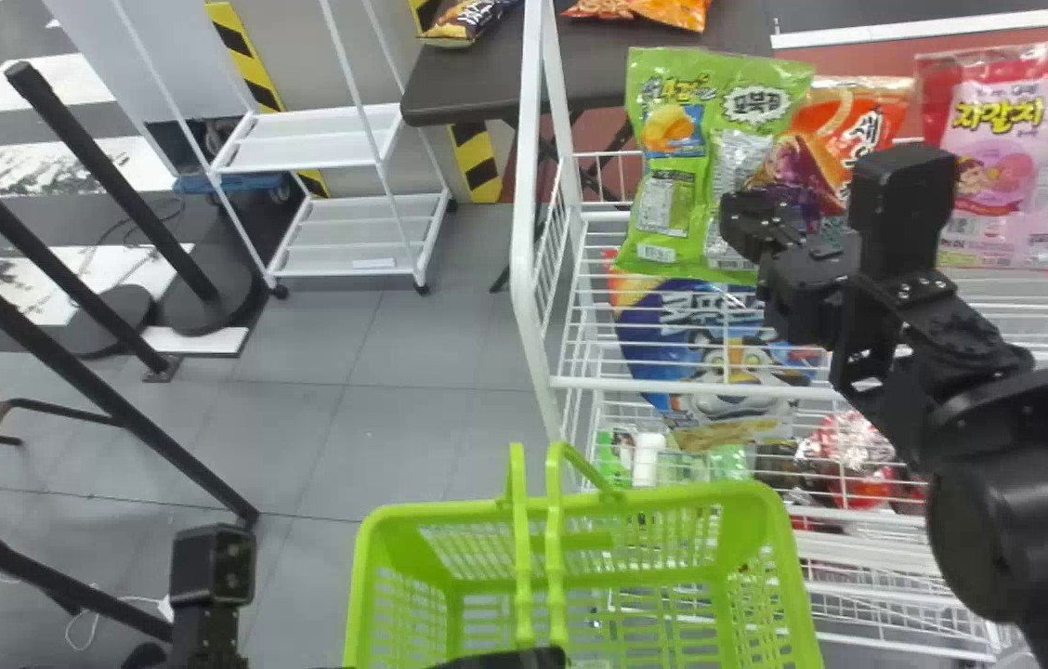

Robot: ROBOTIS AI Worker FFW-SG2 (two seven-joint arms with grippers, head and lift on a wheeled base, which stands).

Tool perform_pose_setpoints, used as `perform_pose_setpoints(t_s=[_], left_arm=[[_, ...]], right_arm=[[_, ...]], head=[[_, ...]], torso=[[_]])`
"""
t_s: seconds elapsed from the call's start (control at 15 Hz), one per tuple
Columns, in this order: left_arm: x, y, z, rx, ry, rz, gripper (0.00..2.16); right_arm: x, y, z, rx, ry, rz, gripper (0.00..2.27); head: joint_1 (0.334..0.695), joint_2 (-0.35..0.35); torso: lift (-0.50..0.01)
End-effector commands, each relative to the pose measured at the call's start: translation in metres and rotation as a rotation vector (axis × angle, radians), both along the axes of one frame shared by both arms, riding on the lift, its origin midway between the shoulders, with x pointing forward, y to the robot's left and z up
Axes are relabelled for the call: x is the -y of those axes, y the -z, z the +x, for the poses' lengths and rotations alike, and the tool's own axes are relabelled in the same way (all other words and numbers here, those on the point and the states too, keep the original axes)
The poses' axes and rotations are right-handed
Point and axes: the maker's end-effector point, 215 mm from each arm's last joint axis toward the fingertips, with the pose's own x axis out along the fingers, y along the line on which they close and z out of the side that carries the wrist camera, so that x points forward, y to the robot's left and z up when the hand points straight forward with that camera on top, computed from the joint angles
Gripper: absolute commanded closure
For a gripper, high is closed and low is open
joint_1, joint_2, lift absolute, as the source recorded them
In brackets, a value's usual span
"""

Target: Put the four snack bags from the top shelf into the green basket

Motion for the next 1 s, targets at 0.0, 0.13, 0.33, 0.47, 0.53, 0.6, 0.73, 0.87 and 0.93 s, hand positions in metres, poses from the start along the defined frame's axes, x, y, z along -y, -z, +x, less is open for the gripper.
perform_pose_setpoints(t_s=[0.0,0.13,0.33,0.47,0.53,0.6,0.73,0.87,0.93], left_arm=[[0.000,-0.006,0.011,0.029,-0.002,-0.006,2.13],[-0.003,-0.007,0.024,0.046,-0.010,-0.010,2.13],[-0.005,-0.006,0.038,0.059,-0.019,-0.003,2.13],[-0.006,-0.004,0.040,0.059,-0.021,0.007,2.13],[-0.007,-0.002,0.041,0.052,-0.024,0.008,2.13],[-0.008,0.001,0.041,0.046,-0.028,0.009,2.13],[-0.011,0.009,0.040,0.022,-0.037,0.014,2.13],[-0.012,0.016,0.039,-0.002,-0.041,0.008,2.13],[-0.011,0.016,0.040,-0.003,-0.041,0.006,2.13]], right_arm=[[0.042,-0.007,-0.031,-0.032,0.049,0.008,2.25],[0.072,-0.008,-0.071,-0.071,0.084,0.015,2.25],[0.103,-0.021,-0.119,-0.106,0.109,0.044,2.25],[0.107,-0.025,-0.148,-0.147,0.088,0.070,2.25],[0.106,-0.026,-0.161,-0.176,0.073,0.071,2.25],[0.103,-0.022,-0.172,-0.217,0.055,0.072,2.25],[0.086,-0.009,-0.199,-0.343,-0.024,0.114,2.25],[0.067,0.000,-0.226,-0.437,-0.097,0.131,2.25],[0.062,0.001,-0.239,-0.475,-0.123,0.134,2.25]], head=[[0.695,0.168],[0.695,0.130],[0.695,0.060],[0.695,0.035],[0.695,0.027],[0.695,0.022],[0.695,0.031],[0.695,0.059],[0.695,0.080]], torso=[[0.000],[0.000],[0.000],[0.000],[0.000],[0.000],[0.000],[0.000],[0.000]])
